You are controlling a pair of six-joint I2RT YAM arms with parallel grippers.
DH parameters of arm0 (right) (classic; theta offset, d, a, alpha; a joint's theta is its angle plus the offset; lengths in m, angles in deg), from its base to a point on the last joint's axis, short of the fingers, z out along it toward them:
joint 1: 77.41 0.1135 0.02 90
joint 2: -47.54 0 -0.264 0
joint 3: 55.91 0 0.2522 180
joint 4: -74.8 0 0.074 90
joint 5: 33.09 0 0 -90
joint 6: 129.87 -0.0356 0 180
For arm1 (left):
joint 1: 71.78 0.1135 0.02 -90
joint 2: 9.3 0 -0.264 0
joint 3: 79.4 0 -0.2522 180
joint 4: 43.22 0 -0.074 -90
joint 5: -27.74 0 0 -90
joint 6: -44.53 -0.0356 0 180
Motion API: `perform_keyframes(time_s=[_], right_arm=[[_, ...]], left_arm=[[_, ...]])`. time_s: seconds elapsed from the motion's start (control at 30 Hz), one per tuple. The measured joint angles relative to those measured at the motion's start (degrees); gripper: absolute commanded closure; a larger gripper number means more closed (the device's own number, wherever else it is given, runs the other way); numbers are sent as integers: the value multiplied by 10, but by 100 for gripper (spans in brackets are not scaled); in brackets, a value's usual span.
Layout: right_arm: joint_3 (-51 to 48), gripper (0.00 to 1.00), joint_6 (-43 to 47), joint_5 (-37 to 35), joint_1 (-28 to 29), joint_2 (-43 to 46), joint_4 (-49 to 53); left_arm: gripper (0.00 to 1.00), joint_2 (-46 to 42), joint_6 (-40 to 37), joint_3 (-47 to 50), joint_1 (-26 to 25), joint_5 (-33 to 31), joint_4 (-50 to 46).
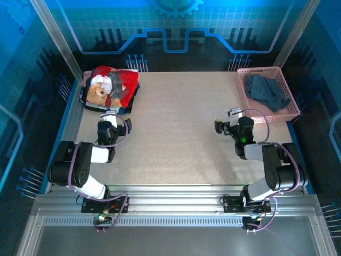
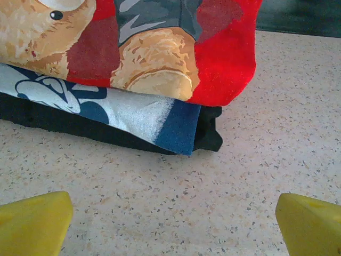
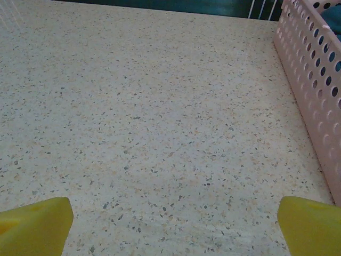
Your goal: Fold and stack the t-shirts
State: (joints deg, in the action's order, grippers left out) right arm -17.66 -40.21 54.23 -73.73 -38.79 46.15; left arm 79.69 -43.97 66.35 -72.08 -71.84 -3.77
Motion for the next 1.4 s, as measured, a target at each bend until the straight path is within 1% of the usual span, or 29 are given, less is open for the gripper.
perform_keyframes(time_s=[0.87, 0.93, 1.0, 1.07, 1.13, 1.2, 1.3, 1.4], right_arm=[[1, 0, 0, 2, -2, 1, 3], [25, 0, 0, -1, 0, 18, 77], [81, 0, -3, -3, 3, 55, 192], [169, 0, -18, -3, 9, 97, 321], [306, 0, -48, 1, 13, 120, 464], [430, 0, -71, 6, 12, 122, 567], [604, 0, -94, 20, 3, 105, 717], [740, 7, -108, 43, -29, 53, 826]], left_arm=[[1, -2, -2, -2, 0, 4, -10], [1, -28, -5, -19, -5, 3, -75], [1, -85, -2, -59, -15, 1, -181], [1, -145, 22, -129, -22, 2, -294], [1, -191, 65, -228, -25, 13, -400], [1, -215, 109, -311, -28, 33, -472], [1, -222, 171, -412, -41, 75, -565], [1, -181, 211, -499, -67, 115, -654]])
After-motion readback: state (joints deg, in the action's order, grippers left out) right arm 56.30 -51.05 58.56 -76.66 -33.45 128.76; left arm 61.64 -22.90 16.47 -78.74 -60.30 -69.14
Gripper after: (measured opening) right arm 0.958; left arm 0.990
